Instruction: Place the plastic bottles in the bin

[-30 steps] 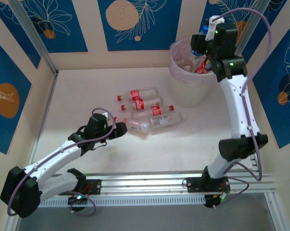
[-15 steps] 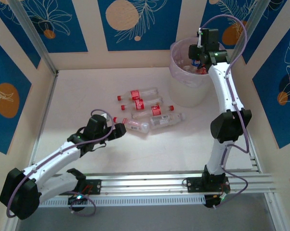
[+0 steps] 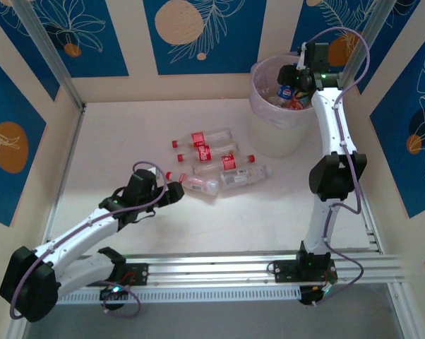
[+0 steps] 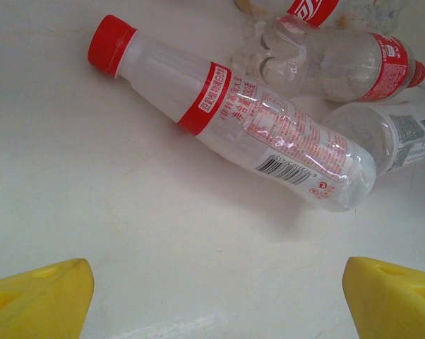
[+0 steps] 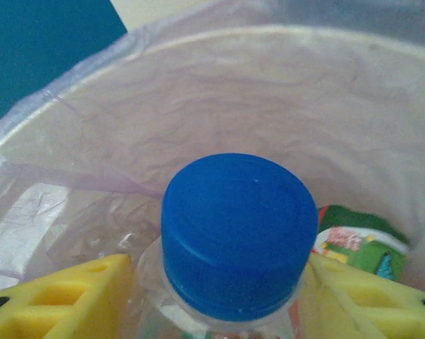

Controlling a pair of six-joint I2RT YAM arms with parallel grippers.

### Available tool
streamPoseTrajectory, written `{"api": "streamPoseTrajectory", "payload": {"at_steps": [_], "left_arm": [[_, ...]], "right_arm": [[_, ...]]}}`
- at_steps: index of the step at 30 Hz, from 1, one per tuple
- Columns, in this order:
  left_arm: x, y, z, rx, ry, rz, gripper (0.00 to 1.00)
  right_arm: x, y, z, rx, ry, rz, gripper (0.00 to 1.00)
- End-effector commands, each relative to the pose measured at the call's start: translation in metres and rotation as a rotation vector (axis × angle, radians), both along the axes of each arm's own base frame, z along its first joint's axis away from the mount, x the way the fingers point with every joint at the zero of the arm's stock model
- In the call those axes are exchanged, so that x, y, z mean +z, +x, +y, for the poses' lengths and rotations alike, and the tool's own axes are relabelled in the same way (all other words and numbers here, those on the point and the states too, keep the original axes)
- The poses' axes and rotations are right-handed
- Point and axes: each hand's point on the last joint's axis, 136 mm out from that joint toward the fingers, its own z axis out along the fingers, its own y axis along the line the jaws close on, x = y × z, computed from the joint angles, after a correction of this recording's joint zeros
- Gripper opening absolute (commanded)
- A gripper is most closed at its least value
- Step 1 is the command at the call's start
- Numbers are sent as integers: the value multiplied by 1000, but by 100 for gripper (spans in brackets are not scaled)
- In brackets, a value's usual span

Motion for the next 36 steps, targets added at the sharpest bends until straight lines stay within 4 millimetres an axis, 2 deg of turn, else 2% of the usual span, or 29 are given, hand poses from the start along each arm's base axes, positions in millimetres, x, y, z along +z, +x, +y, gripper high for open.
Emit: {"api": "streamPoseTrajectory", "payload": {"at_steps": [1,8,12,16,22,28,32,36], "left_arm": [[-8,-1,7,27,20,20,90],[-10,-2,8,34,21,23,90],[-13,-3,10,36,29,28,91],[-18,-3,11,46,34,40,92],[-19,0,11,57,37,41,95],[-19,6,7,55,44,46,96],[-21,16,7,101,51,69,96],[-20,31,9,201,42,87,94]], "right_arm": [[-39,-11,-4,-21,125,144,59],[-49,-9,3,-13,225,194,65],[-38,-11,6,-3,198,171,74],[-17,-15,5,1,159,128,81],[29,-28,4,11,60,40,91],[77,-48,7,29,-21,-55,94],[102,-72,18,60,-73,-99,94],[112,-106,37,104,-123,-134,95]]}}
